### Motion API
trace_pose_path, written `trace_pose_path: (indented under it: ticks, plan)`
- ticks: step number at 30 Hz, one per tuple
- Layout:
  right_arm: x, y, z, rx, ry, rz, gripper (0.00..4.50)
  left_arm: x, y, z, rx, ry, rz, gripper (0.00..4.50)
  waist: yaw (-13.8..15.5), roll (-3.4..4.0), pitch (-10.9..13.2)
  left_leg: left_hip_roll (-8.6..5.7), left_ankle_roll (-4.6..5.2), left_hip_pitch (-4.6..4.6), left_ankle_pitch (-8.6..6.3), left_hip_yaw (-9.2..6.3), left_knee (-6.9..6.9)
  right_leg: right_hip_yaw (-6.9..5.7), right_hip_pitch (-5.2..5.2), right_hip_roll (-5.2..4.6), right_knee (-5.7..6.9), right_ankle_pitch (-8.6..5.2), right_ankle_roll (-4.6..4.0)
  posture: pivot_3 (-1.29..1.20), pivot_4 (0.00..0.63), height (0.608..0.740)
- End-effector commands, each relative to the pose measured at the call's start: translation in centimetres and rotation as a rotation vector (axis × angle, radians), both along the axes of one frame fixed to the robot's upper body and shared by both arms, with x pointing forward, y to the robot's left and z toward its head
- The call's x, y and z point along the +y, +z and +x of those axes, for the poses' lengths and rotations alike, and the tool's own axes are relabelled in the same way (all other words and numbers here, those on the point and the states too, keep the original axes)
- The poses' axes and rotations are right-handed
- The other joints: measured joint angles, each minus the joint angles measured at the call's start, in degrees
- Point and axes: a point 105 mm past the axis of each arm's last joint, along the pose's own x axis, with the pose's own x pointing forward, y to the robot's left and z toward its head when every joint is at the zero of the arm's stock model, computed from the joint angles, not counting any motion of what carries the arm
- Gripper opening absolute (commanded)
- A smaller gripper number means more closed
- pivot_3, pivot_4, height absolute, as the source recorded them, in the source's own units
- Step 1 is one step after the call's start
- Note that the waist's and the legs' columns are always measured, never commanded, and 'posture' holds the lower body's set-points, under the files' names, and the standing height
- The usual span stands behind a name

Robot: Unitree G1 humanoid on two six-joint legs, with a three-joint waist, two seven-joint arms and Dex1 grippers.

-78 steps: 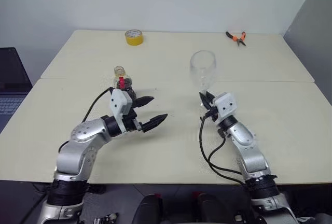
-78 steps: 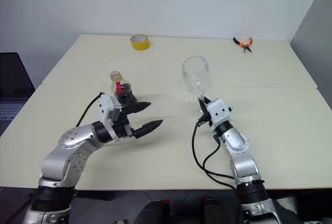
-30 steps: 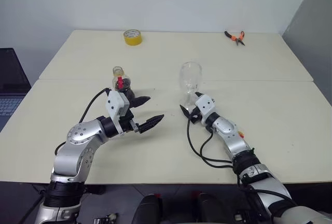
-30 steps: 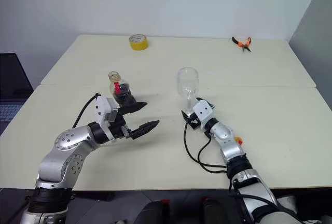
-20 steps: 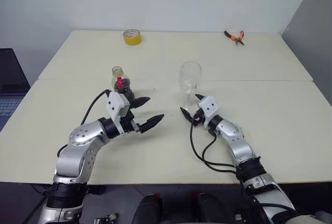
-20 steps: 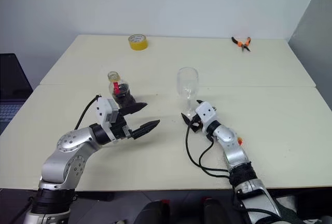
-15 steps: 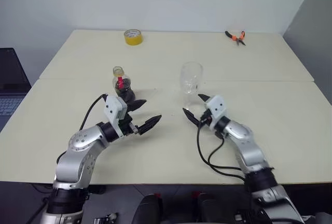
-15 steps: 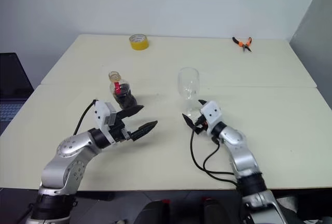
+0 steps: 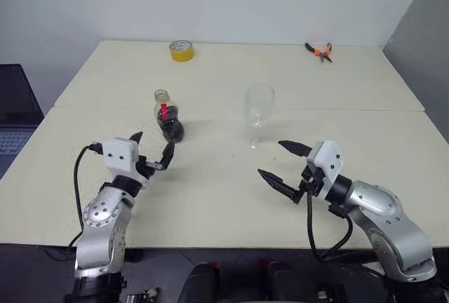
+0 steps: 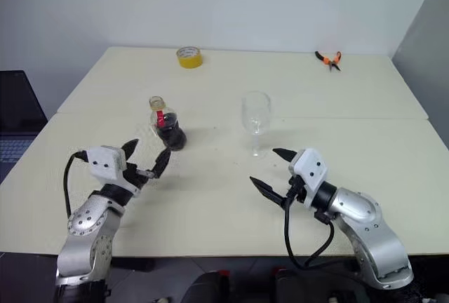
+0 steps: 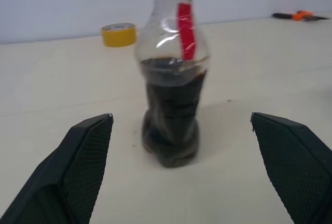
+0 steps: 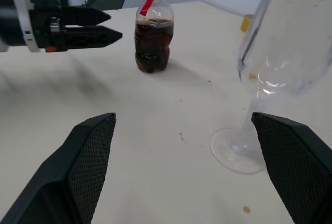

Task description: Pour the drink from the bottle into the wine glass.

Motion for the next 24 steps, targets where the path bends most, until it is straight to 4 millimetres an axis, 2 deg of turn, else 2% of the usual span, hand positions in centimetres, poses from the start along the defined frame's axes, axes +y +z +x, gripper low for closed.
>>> trace_pose_path:
  ticks: [1, 7, 16, 24]
  plan:
    - [0.8, 2.0, -0.6, -0.056, 0.051, 0.024, 4.47, 0.1, 0.6, 1.4, -0.022, 0.045, 0.013, 4.5, 0.12, -0.03, -0.01, -0.01, 0.0, -0.01, 0.0, 0.0, 0.01, 0.0, 0.0, 0.0, -0.01, 0.0, 0.0, 0.0, 0.15, 0.74]
    - [1.6, 3.1, -1.1, -0.083, 0.103, 0.023, 4.47, -1.9, -0.3, 3.3, 0.018, -0.025, 0.025, 4.5, 0.16, -0.05, -0.02, 0.0, 0.0, -0.06, 0.0, 0.03, -0.02, 0.02, -0.03, 0.0, -0.11, 0.0, 0.0, 0.0, 0.15, 0.74]
    - [2.0, 4.3, -2.1, -0.104, 0.164, 0.03, 4.47, -2.0, 0.0, 5.6, 0.023, -0.051, 0.037, 4.5, 0.41, -0.06, -0.01, 0.01, -0.01, -0.05, 0.0, 0.01, 0.0, -0.02, -0.03, 0.0, -0.08, 0.0, 0.0, 0.0, 0.15, 0.74]
    - [2.0, 4.3, -2.1, -0.112, 0.173, 0.011, 4.47, -2.5, 0.0, 6.8, 0.019, -0.072, 0.032, 4.5, 0.54, -0.06, -0.01, 0.01, -0.01, -0.06, 0.0, 0.02, 0.0, -0.01, -0.03, 0.0, -0.08, 0.0, 0.0, 0.0, 0.15, 0.74]
